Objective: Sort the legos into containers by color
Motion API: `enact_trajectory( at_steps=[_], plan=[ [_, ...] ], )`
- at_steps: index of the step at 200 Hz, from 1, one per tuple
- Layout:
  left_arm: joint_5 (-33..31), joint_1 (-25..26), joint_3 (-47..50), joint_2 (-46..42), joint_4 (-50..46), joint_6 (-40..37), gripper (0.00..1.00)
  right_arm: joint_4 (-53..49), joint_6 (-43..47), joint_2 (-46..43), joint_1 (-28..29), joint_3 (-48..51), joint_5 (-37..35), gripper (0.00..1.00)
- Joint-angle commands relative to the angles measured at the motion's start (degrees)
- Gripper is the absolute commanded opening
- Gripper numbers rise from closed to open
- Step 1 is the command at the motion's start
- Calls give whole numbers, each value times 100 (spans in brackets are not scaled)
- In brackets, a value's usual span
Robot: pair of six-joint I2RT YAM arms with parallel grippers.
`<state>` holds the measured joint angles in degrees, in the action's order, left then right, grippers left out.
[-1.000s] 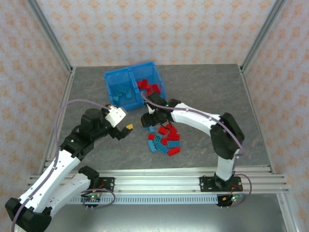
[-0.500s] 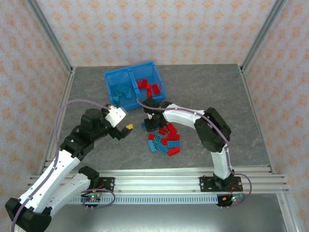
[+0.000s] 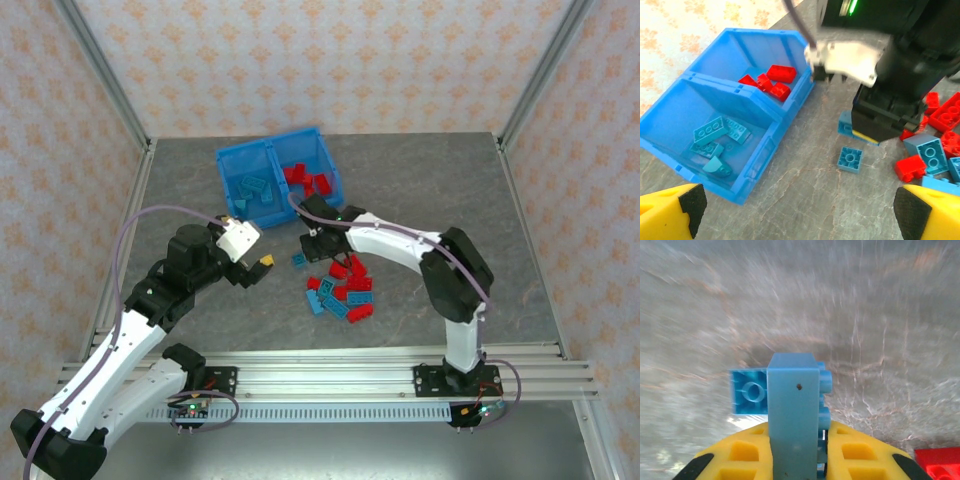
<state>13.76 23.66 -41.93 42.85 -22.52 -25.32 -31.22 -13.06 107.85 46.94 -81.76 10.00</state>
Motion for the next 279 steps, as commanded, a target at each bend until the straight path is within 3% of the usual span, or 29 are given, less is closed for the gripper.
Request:
enact_trajectory(
  at_steps=[1, 24, 71, 95, 125, 185, 237, 279],
  plan=[
    [-893, 31, -116, -125, 0, 221, 99, 553, -179, -581, 3, -119, -198, 13],
    [-1973, -46, -116, -251, 53, 620, 100, 1055, -191, -624, 74, -321, -125, 13],
    [-2589, -393, -17, -589, 273, 1064, 100, 1688, -219, 345, 145, -1547, 88, 14],
    [-2606, -452, -80, -599, 187, 951, 99, 1450, -233, 1303, 149, -2732, 58, 14],
    [-2686, -563, -140, -640, 89, 865, 100, 853, -378, 2484, 147, -4161, -517, 14],
    [-1969, -678, -116, -638, 172, 825, 100, -5, -90, 4200, 143, -6342, -1020, 17],
    [-1842, -687, -88, -593, 135, 805, 100, 2, -215, 4277, 146, -6584, -748, 35],
    [-1782, -687, -24, -309, 248, 908, 100, 32, -22, 3411, 149, -5958, -595, 36]
  ],
)
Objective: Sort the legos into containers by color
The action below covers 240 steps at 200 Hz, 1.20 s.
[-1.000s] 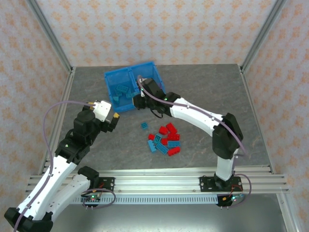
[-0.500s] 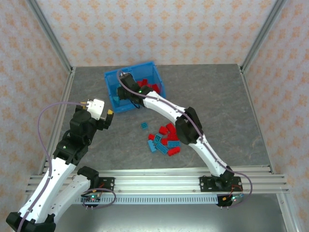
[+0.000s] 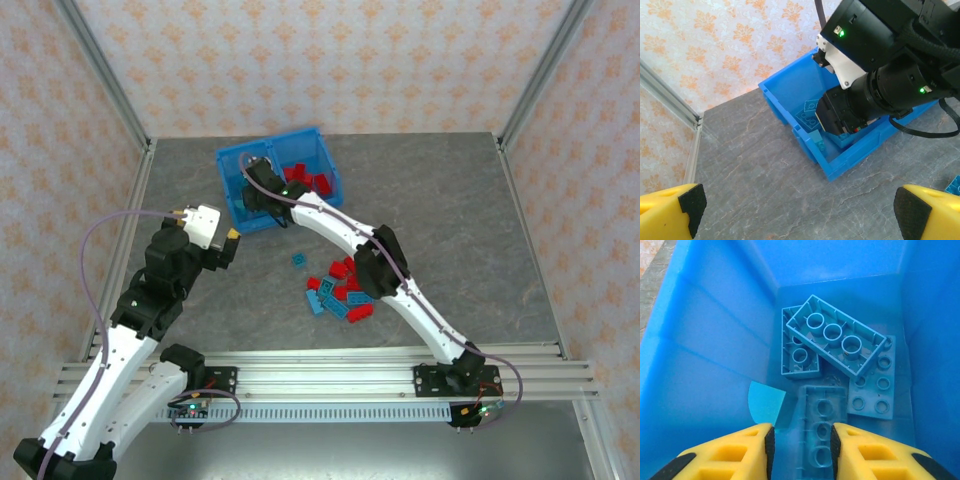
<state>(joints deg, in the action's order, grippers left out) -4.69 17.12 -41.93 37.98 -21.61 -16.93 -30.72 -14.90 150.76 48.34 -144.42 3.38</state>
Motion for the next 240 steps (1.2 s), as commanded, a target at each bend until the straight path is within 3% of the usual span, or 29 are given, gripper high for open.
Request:
enact_trajectory(
  at_steps=[1, 27, 51, 79, 110, 122, 149, 176, 214, 240],
  plan=[
    [59, -34, -24, 190, 156, 77, 100, -7, 175, -907, 9, 344, 63, 36],
    [-19, -43, -3, 485, 304, 262, 100, 229, 292, -1791, 9, 1360, -20, 37],
    [-311, -87, -30, 726, 439, 895, 99, 706, 402, -3050, 2, 2997, -90, 37],
    [-399, 140, -840, 1356, -626, 2646, 92, 1029, 784, -4792, -17, 4992, -215, 43],
    [-999, 1114, -1401, 2345, -1637, 4456, 89, 990, 711, -6293, -35, 6670, -723, 51],
    [-1186, 1402, -1531, 2759, -1958, 5637, 84, 988, 482, -6662, -69, 7150, -629, 56],
    [-662, 1889, -1654, 3749, -2050, 7255, 78, 1015, 76, -7196, -145, 7926, -103, 66],
    [77, 2049, -1524, 4556, -1182, 7699, 80, 787, 239, -7342, -200, 8252, -565, 71],
    [-170, 2120, -2035, 5348, -917, 7529, 82, 765, 345, -7453, -403, 8394, -638, 72],
    [-187, 2118, -2414, 5997, -1054, 7429, 83, 830, 423, -7464, -470, 8459, -535, 78]
  ],
)
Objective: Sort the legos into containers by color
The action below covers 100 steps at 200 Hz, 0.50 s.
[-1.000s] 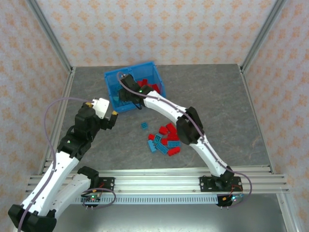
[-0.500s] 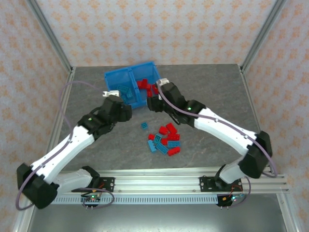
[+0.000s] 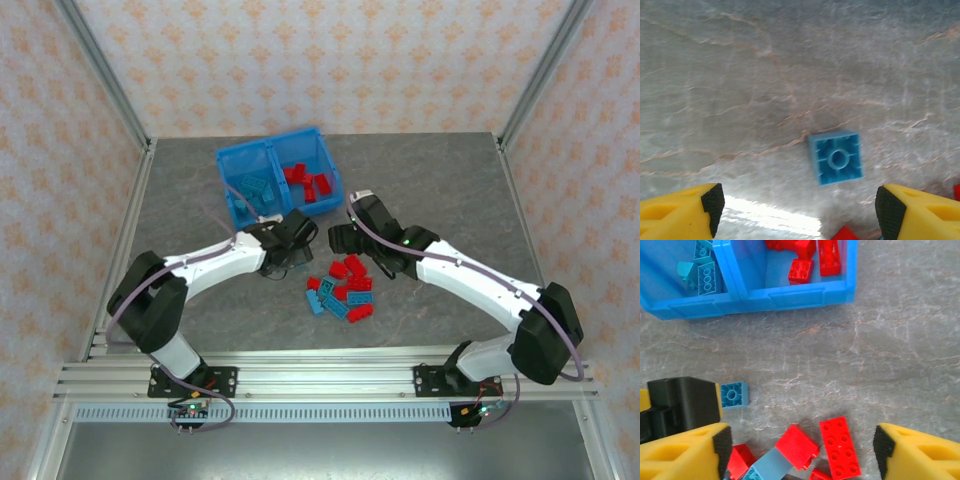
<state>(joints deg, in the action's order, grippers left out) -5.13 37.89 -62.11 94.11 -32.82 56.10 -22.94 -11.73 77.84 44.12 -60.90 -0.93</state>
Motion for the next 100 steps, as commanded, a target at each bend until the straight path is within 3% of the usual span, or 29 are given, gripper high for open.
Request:
enact_trajectory(
  at_steps=[1, 60, 75, 100],
  plan=[
    [-140, 43, -406, 409, 62, 124, 83, 52, 121, -173, -50, 106, -98, 78],
    [-79, 34, -555, 1111, 272, 124, 77, -163, 298, -362, -193, 209, -159, 83],
    [10, 34, -467, 1191, 404, 197, 72, -264, 342, -488, -208, 243, -233, 83],
    [91, 32, -348, 1251, 556, 263, 53, -489, 391, -677, -227, 233, -311, 83]
  ],
)
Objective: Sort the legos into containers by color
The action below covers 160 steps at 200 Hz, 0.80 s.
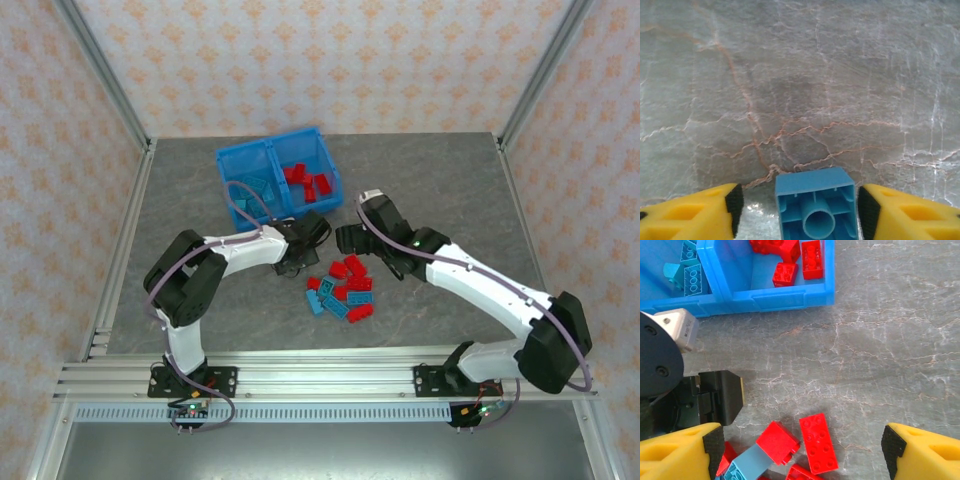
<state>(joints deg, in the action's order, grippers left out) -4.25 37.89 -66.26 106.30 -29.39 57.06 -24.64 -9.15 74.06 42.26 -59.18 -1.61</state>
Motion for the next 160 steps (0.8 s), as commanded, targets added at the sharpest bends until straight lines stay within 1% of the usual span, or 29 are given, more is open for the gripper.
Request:
enact_trajectory(
  at_steps=[1, 19, 29, 38, 58, 73, 97, 111, 130, 145, 160],
  plan=[
    [3, 33, 73, 31, 218, 166, 52, -333, 137, -306, -42, 58, -244, 83],
    [-14, 34, 113, 6, 227, 153, 36, -479, 150, -452, -42, 25, -178, 83],
    [-45, 34, 118, -50, 193, 118, 31, -568, 165, -540, -42, 7, -69, 83],
    [-89, 34, 113, -127, 144, 66, 29, -638, 204, -594, -42, -16, 95, 83],
    [-398, 27, 25, -427, -86, -170, 29, -872, 355, -590, -42, -119, 758, 83],
    [-861, -21, -119, -740, -370, -453, 29, -979, 410, -792, -42, -164, 1271, 83],
    [-1733, -210, -363, -1230, -708, -1006, 29, -927, 375, -908, -42, -147, 1744, 83],
    [-2004, -430, -474, -1452, -694, -1300, 30, -852, 332, -925, -42, -151, 1834, 83],
    [-2111, -774, -611, -1552, -419, -1664, 30, -782, 301, -872, -42, -172, 1790, 83],
    [-2176, -1027, -810, -1369, -245, -1938, 30, -761, 269, -815, -41, -207, 1769, 83],
    [-2270, -1254, -1091, -1001, -260, -2032, 31, -757, 232, -788, -42, -239, 1794, 83]
  ],
)
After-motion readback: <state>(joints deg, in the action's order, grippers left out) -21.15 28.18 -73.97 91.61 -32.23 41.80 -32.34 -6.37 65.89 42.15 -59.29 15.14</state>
